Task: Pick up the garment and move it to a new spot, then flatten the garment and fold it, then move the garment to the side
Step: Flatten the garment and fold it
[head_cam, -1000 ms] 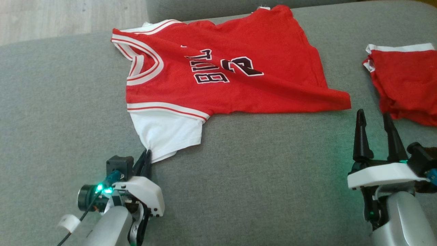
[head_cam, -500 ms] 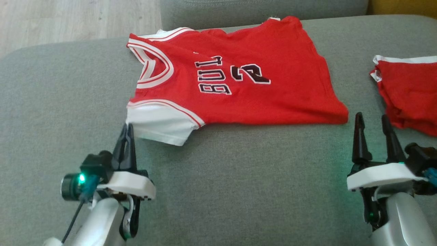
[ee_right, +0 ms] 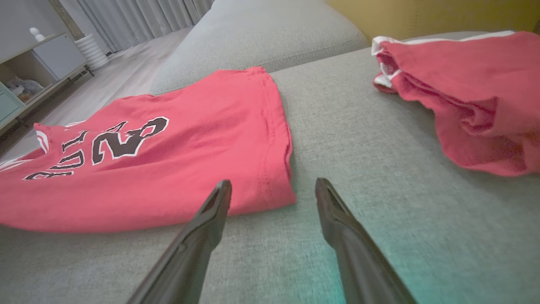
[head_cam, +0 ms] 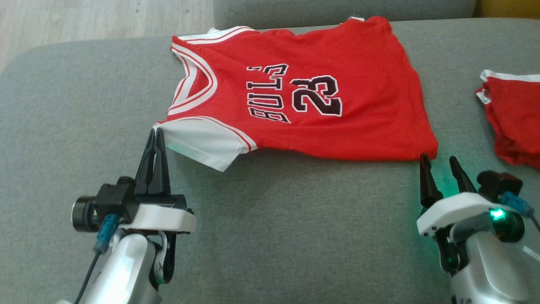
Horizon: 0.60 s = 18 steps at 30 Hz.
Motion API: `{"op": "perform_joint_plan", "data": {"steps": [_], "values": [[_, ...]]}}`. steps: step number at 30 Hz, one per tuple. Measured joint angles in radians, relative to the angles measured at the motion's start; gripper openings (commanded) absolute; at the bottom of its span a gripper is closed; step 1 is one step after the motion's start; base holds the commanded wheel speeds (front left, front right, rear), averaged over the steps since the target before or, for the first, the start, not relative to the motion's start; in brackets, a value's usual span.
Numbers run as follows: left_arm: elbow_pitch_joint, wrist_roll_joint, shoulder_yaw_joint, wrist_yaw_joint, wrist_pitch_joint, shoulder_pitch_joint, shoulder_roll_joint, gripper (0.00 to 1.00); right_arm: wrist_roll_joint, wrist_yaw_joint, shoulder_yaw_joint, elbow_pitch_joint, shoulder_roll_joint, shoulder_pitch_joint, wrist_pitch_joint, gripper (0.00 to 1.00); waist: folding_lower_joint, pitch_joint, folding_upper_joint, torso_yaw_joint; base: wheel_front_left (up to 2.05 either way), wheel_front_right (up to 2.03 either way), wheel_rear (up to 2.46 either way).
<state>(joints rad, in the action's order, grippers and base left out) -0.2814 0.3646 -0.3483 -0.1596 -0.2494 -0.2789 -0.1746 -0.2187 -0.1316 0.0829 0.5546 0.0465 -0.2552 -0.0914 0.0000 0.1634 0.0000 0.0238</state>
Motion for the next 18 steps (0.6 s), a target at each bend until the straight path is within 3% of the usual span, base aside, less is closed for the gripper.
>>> {"op": "perform_joint_plan", "data": {"steps": [18], "values": [[0.009,-0.052,0.025,0.05,-0.003,0.016,0.037,0.0,0.08,0.0,0.063,0.372,0.003,-0.209,-0.06,1.0,0.0,0.023,0.0,0.039,0.0,0.0,0.0]]}}
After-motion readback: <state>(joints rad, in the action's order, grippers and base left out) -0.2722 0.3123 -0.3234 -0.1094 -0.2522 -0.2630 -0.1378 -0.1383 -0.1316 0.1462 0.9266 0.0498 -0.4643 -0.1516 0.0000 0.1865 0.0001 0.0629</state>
